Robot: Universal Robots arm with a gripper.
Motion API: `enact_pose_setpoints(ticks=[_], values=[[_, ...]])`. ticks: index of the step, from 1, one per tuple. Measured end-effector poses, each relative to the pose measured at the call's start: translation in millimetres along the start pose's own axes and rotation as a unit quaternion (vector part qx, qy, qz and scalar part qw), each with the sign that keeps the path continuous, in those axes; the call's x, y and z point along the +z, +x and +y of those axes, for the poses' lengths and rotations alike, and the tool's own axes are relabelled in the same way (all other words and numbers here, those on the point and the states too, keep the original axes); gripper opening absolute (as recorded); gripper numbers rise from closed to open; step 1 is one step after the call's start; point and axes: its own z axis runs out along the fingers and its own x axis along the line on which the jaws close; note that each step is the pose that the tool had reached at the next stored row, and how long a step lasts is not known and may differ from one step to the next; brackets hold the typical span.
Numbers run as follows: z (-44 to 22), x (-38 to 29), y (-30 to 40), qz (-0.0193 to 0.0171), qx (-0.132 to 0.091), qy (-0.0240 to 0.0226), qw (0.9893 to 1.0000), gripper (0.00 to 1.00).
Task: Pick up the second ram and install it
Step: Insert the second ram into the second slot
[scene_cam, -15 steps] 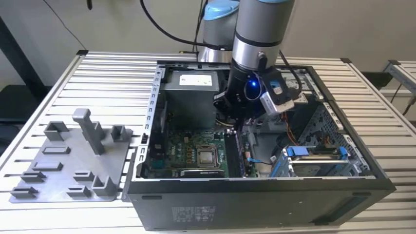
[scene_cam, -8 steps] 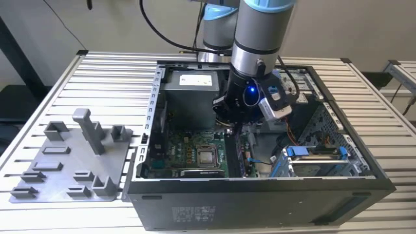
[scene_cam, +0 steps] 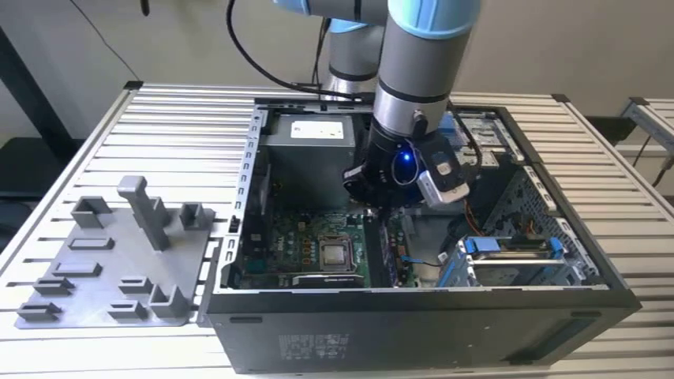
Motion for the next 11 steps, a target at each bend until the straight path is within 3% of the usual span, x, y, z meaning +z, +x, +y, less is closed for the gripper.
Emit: enact_pose_setpoints(ticks=[11], values=[[-9.2, 13.9, 3.7, 0.0007, 0.002, 0.0000, 1.0000, 0.14]])
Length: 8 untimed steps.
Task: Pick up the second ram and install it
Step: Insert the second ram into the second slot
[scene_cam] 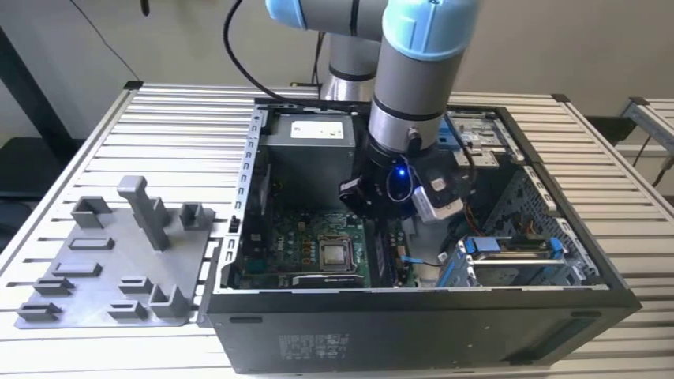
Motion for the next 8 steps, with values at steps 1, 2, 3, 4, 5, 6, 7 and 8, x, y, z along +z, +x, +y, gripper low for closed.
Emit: enact_pose_setpoints(ticks=[1, 2, 3, 4, 5, 6, 7, 8], values=[[-0.6, 1.2, 0.0, 0.0000, 0.001, 0.0000, 1.0000, 0.14], [-1.1, 2.3, 0.0, 0.0001, 0.001, 0.0001, 1.0000, 0.14], [-1.5, 3.1, 0.0, 0.0001, 0.001, 0.0001, 1.0000, 0.14], [-1.8, 3.7, 0.0, 0.0001, 0.002, 0.0001, 1.0000, 0.14], [-2.0, 4.7, 0.0, 0.0000, 0.002, 0.0001, 1.0000, 0.14], [-2.0, 6.2, 0.0, 0.0000, 0.002, 0.0000, 1.0000, 0.14], [-2.1, 7.3, 0.0, 0.0000, 0.002, 0.0001, 1.0000, 0.14], [-2.1, 7.9, 0.0, 0.0001, 0.003, 0.0001, 1.0000, 0.14]])
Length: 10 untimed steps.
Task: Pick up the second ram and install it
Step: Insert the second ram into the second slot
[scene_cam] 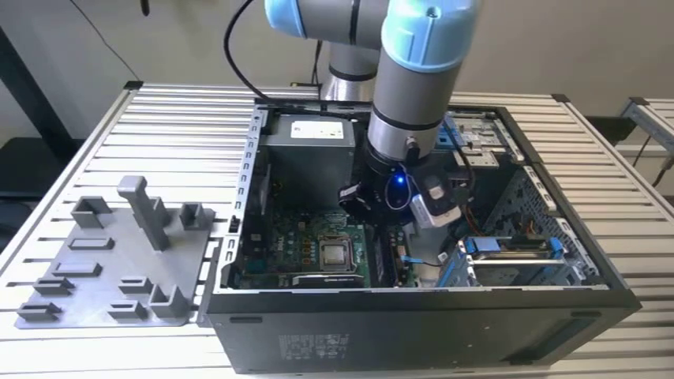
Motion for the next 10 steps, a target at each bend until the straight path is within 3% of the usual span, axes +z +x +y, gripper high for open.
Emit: enact_pose_setpoints(ticks=[10], values=[[-0.8, 4.5, 2.8, 0.0001, 0.000, 0.0000, 1.0000, 0.14]])
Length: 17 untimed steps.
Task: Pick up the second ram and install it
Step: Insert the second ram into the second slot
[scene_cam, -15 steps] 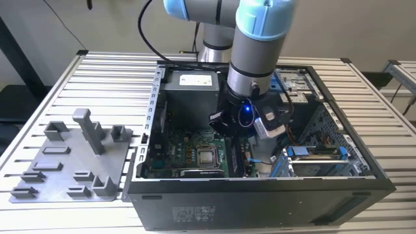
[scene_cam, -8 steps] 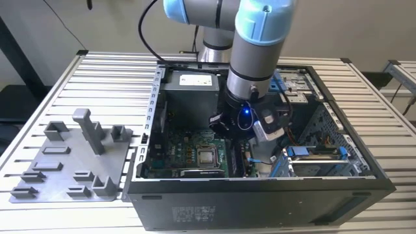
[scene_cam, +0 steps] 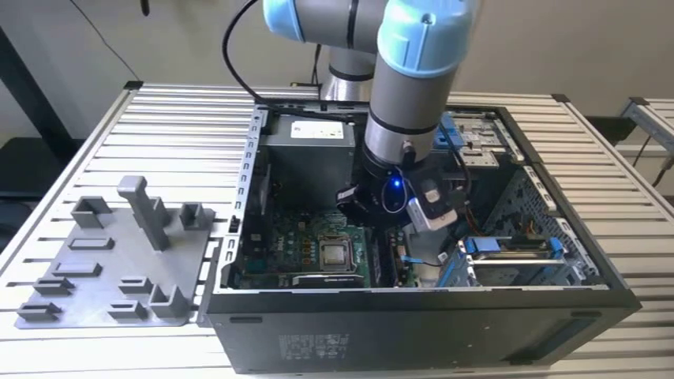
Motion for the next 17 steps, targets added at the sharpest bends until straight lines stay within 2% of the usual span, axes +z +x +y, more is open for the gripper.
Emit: enact_pose_setpoints(ticks=[8, 12, 17], values=[[-2.0, 1.4, -1.8, 0.0007, 0.000, 0.0000, 1.0000, 0.14], [-1.7, 4.1, -1.8, 0.0041, 0.000, 0.0003, 1.0000, 0.14], [-1.6, 4.2, -1.8, 0.0043, 0.000, 0.0002, 1.0000, 0.14]])
